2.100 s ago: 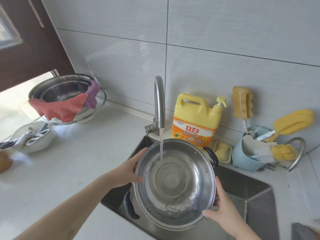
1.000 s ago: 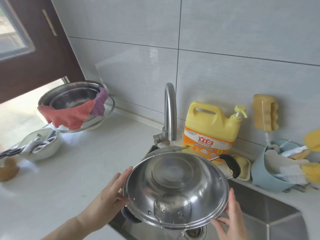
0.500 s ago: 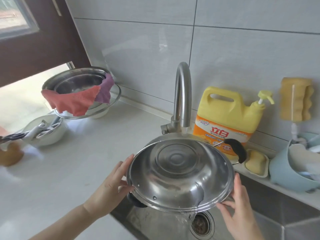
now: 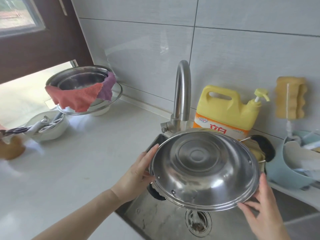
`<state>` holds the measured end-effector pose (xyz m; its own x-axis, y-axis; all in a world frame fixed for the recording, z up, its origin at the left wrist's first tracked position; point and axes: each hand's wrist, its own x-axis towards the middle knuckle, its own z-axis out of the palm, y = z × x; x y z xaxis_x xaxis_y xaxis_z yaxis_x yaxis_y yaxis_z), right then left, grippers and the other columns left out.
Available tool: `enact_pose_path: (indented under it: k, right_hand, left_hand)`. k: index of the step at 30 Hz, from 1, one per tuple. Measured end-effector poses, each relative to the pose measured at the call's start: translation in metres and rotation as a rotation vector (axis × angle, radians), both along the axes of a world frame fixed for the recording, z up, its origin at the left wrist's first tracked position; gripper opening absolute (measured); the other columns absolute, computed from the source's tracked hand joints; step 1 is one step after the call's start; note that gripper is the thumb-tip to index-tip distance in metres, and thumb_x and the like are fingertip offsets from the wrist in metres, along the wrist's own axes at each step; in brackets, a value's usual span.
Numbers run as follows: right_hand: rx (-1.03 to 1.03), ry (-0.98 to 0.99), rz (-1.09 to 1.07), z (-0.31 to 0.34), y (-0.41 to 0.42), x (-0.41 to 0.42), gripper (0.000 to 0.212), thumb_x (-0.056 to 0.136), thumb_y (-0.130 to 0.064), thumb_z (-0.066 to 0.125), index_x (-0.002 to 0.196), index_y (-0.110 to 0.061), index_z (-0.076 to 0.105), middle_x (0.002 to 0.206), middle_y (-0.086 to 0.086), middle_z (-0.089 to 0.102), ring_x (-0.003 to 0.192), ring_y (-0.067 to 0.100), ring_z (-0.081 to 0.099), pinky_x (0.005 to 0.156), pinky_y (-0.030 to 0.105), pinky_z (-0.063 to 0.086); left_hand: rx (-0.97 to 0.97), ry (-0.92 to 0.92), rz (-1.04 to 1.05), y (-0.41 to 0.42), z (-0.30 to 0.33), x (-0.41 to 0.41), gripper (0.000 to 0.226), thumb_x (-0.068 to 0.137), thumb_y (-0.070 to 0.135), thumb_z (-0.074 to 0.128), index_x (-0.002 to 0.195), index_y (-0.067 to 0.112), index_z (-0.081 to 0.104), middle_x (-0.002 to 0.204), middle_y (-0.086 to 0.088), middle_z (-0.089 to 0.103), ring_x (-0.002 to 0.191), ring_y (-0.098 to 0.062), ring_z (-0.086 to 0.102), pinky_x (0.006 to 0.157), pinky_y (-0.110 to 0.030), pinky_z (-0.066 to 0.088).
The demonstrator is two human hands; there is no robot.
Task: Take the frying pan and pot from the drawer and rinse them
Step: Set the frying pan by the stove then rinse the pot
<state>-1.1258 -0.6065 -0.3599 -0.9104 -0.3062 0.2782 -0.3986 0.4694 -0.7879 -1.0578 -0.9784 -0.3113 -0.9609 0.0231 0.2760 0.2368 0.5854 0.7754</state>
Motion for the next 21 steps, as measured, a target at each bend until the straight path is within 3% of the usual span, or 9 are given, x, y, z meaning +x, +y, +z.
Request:
enact_pose_path:
  k: [4,8,12,16,19,21]
  right_hand:
    - [-0.014,-0.038,0.027,0.007,-0.011,0.000,0.139,0.060,0.026,0.076,0.147,-0.058,0.007,0.127,-0.044,0.034,0.108,-0.014,0.054,0.076,0.006,0.052]
    - [-0.023,-0.042,0.094,0.012,-0.044,0.002,0.135,0.064,0.020,0.076,0.146,-0.060,0.004,0.123,-0.023,0.041,0.098,-0.009,0.061,0.076,0.015,0.056]
    - [-0.060,-0.053,0.159,0.014,-0.066,0.005,0.132,0.069,0.016,0.076,0.143,-0.064,0.001,0.125,-0.041,0.033,0.100,-0.010,0.059,0.078,0.013,0.055]
    - [-0.086,-0.061,0.143,0.014,-0.054,0.004,0.134,0.068,0.019,0.076,0.140,-0.068,0.004,0.129,-0.030,0.036,0.098,-0.011,0.060,0.077,0.010,0.054]
    - [-0.105,-0.128,0.066,0.017,-0.032,0.004,0.139,0.060,0.026,0.076,0.144,-0.063,0.008,0.130,-0.042,0.034,0.103,-0.013,0.058,0.075,0.009,0.054]
    - [-0.139,-0.295,0.044,0.014,-0.007,0.006,0.143,0.055,0.029,0.076,0.146,-0.060,0.010,0.127,-0.047,0.034,0.103,-0.014,0.057,0.073,0.010,0.055]
  left_hand:
    - [0.017,0.001,0.030,-0.007,0.002,0.009,0.108,0.082,-0.005,0.071,0.145,0.062,0.014,0.132,0.038,0.033,0.121,0.012,0.044,0.085,-0.030,0.059]
    - [-0.034,0.012,0.111,-0.033,0.010,0.034,0.114,0.080,-0.010,0.072,0.143,0.065,0.013,0.134,0.044,0.031,0.113,0.002,0.054,0.080,-0.017,0.057]
    - [-0.064,0.007,0.157,-0.052,0.015,0.051,0.116,0.079,-0.012,0.072,0.143,0.065,0.014,0.134,0.037,0.037,0.107,-0.008,0.057,0.078,-0.020,0.058]
    - [-0.064,-0.014,0.130,-0.038,0.019,0.046,0.114,0.080,-0.008,0.073,0.141,0.067,0.013,0.131,0.039,0.037,0.108,-0.003,0.057,0.078,-0.017,0.056]
    - [-0.024,-0.010,0.074,-0.015,0.019,0.032,0.106,0.082,0.002,0.073,0.143,0.065,0.014,0.133,0.042,0.033,0.114,0.004,0.053,0.082,-0.017,0.055]
    - [0.003,-0.008,0.039,0.001,0.019,0.025,0.102,0.082,0.004,0.072,0.146,0.060,0.015,0.138,0.033,0.034,0.121,-0.001,0.052,0.084,-0.024,0.057]
